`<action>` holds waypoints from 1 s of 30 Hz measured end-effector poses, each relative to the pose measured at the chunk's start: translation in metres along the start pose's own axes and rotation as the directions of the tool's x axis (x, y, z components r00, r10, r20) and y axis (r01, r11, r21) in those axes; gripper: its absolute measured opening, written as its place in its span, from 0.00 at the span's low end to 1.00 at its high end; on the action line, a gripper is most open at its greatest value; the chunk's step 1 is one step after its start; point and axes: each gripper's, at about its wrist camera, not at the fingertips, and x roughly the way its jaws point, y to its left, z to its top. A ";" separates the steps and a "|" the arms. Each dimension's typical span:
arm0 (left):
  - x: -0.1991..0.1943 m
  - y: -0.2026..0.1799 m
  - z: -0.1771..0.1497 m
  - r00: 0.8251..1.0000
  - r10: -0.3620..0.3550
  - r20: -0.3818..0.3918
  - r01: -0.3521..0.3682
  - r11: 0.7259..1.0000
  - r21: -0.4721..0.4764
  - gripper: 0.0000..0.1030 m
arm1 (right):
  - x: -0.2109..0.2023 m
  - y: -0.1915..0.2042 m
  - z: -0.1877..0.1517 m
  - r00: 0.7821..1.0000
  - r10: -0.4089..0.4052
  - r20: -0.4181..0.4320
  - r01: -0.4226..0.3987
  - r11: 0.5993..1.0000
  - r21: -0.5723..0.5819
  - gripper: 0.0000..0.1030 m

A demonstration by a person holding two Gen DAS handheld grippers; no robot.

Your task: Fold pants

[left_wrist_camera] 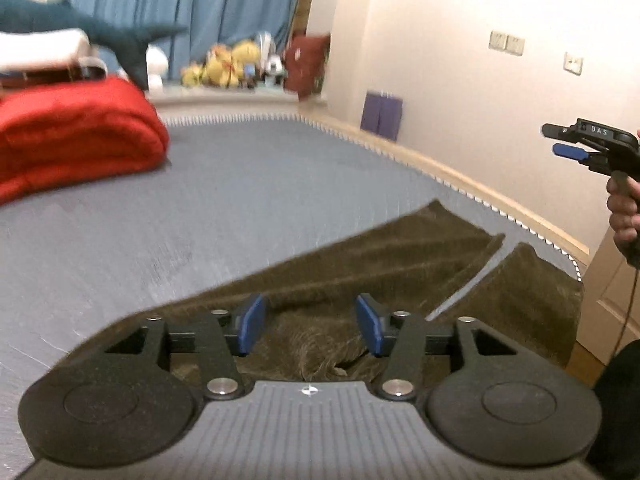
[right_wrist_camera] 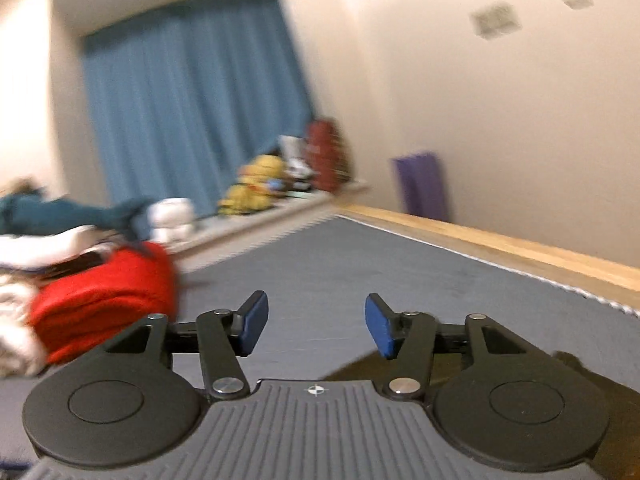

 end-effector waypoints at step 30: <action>-0.053 0.185 -0.086 0.902 0.309 -0.301 -0.421 0.780 -0.463 0.46 | -0.106 0.268 -0.271 0.506 0.603 -0.616 -0.859 0.417 -0.298 0.44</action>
